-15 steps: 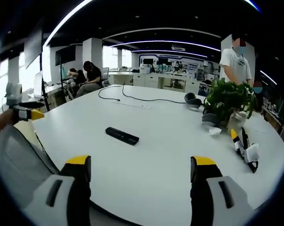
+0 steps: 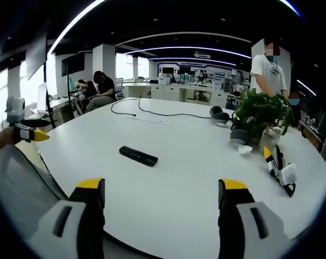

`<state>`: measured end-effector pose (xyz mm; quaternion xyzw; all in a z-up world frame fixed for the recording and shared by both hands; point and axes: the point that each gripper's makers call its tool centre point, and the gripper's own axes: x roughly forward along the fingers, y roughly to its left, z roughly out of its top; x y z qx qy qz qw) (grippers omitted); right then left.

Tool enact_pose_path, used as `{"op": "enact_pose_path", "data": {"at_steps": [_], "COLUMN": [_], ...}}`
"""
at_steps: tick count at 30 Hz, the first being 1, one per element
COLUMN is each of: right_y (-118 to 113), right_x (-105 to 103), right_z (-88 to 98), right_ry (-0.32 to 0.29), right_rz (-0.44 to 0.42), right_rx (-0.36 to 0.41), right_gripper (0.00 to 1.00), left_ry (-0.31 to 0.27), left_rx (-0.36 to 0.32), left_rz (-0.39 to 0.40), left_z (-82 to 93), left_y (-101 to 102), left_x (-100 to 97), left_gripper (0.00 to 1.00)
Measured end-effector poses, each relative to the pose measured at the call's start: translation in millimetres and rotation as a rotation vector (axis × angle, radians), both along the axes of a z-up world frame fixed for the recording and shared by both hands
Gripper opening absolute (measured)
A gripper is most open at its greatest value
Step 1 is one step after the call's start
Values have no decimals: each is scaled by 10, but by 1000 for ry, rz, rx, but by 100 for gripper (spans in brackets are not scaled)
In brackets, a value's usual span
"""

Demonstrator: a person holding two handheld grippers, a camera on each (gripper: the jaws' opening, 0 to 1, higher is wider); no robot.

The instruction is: Press the specified remote control buttons in sequence, fully releasing each button before pressing the next.

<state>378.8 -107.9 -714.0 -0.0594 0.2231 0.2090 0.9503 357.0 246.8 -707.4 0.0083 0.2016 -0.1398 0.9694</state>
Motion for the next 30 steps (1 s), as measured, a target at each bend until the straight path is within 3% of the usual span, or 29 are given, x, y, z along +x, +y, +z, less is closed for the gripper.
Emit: {"op": "enact_pose_path", "data": {"at_steps": [13, 16, 19, 30], "right_y": [10, 17, 26, -45], "right_x": [3, 3, 4, 27], "right_z": [9, -6, 4, 56], "right_ry": [-5, 4, -2, -20], "right_rz": [5, 8, 13, -27], "right_rx": [-6, -11, -16, 15], "right_gripper": [90, 90, 91, 89], "left_ry": [16, 25, 33, 56], "left_rx": [6, -78, -104, -39], "left_rz": [-21, -20, -14, -39], "left_z": [-30, -19, -27, -87], "left_y": [-40, -64, -45, -89], "left_x": [-11, -18, -19, -24], "left_gripper": [97, 97, 97, 97]}}
